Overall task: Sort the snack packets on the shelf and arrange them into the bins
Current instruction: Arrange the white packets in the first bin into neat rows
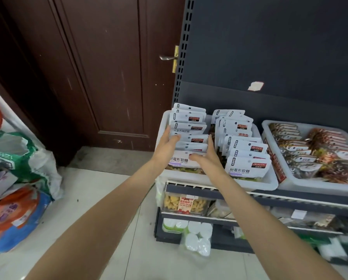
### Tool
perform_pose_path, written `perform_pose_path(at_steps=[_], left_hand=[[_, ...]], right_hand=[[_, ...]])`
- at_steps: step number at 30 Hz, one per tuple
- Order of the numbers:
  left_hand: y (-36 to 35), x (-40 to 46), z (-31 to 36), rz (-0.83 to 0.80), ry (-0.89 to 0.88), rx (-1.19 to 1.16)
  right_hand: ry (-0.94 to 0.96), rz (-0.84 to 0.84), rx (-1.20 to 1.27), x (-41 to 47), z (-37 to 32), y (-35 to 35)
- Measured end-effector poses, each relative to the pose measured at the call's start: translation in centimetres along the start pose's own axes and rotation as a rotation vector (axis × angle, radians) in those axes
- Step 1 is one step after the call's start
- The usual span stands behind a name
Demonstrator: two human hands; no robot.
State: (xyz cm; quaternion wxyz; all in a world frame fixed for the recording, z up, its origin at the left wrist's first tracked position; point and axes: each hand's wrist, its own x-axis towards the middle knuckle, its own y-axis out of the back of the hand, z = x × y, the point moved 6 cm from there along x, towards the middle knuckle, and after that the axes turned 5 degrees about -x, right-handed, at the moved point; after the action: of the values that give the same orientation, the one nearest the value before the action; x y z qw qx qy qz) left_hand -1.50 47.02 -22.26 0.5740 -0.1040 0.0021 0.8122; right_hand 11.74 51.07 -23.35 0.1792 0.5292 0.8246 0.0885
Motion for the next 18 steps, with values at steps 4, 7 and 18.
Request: perform_pose_path(at_steps=[4, 7, 18], left_hand=[[0.0, 0.4, 0.0, -0.031, -0.017, 0.084], [0.1, 0.7, 0.1, -0.071, -0.053, 0.194], [-1.1, 6.0, 1.1, 0.017, 0.036, 0.115]], right_hand=[[-0.022, -0.096, 0.028, -0.8, 0.8, -0.8], [-0.045, -0.127, 0.086, -0.5, 0.5, -0.1], [-0.008, 0.002, -0.143, 6.8, -2.0, 0.7]])
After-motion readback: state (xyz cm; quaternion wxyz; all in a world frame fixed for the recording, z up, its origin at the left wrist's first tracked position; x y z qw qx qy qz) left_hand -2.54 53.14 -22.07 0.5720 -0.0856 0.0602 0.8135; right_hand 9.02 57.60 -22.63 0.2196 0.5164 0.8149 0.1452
